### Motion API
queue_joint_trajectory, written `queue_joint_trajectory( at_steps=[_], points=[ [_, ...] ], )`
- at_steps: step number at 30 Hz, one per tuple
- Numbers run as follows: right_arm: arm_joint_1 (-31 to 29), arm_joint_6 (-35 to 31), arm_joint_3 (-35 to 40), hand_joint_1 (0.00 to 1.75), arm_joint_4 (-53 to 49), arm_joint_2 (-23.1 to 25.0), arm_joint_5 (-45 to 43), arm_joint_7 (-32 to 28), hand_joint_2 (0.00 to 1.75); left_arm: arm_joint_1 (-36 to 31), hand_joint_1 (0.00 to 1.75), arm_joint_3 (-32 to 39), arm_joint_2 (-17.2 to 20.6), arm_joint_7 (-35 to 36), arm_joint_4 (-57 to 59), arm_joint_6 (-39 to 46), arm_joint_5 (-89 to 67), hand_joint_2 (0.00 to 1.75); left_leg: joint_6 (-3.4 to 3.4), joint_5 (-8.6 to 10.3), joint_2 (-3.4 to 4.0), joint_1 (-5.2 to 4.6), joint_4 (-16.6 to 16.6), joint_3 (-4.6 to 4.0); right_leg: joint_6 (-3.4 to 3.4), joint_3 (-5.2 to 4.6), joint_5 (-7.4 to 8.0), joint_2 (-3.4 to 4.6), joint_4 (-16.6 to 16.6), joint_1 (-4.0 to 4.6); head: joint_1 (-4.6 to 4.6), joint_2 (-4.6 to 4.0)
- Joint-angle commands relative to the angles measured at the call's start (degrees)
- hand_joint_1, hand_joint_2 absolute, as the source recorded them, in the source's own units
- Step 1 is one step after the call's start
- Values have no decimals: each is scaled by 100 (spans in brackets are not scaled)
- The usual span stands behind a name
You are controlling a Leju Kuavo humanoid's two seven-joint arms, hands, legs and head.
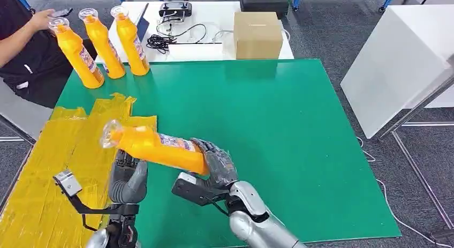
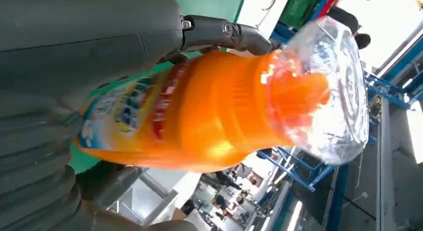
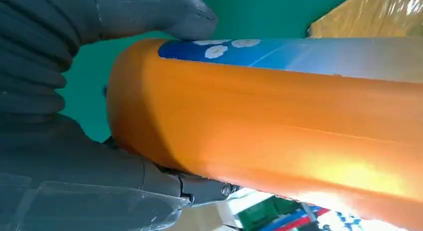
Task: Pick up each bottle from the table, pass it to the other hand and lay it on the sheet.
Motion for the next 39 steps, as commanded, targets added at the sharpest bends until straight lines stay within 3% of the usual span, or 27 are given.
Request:
queue_joint_trajectory(
  at_steps=[1, 16, 28, 29, 30, 39],
  points=[
    [-199, 153, 839, 175, 201, -100, 725, 231, 175, -48, 0, 462, -109, 12, -21, 90, -355, 175, -3, 0, 10, -1, -1, 3, 2, 1, 2, 7, -1, -1, -2, 0],
    [-578, 779, 1439, 175, -250, -51, 206, 383, 175, -40, 0, 570, 88, 64, 318, -72, -741, 175, -6, 1, 4, -3, -3, 4, 1, 1, -2, 0, 2, -4, 0, 0],
    [-583, 782, 1457, 175, -170, -67, 105, 358, 175, -54, 0, 556, 95, 73, 343, -94, -795, 175, -5, 2, 0, -4, -5, 5, 1, 4, -1, -3, -1, -5, 0, 0],
    [-583, 782, 1457, 175, -170, -67, 105, 358, 175, -54, 164, 556, 95, 73, 343, -94, -795, 175, -4, 2, 0, -3, -4, 3, 1, 3, -1, -2, -1, -4, 0, 0],
    [-583, 782, 1457, 175, -170, -67, 105, 358, 175, -54, 175, 556, 95, 73, 343, -94, -795, 175, -6, 2, 0, -3, -5, 5, 1, 4, -2, -3, 0, -4, 0, 0],
    [-654, 863, 1497, 175, -29, -52, 23, 380, 175, -67, 175, 647, 23, 29, 317, -152, -759, 175, -4, 2, 0, -2, -4, 3, 2, 3, 0, -3, -2, -3, 0, 0]
  ],
)
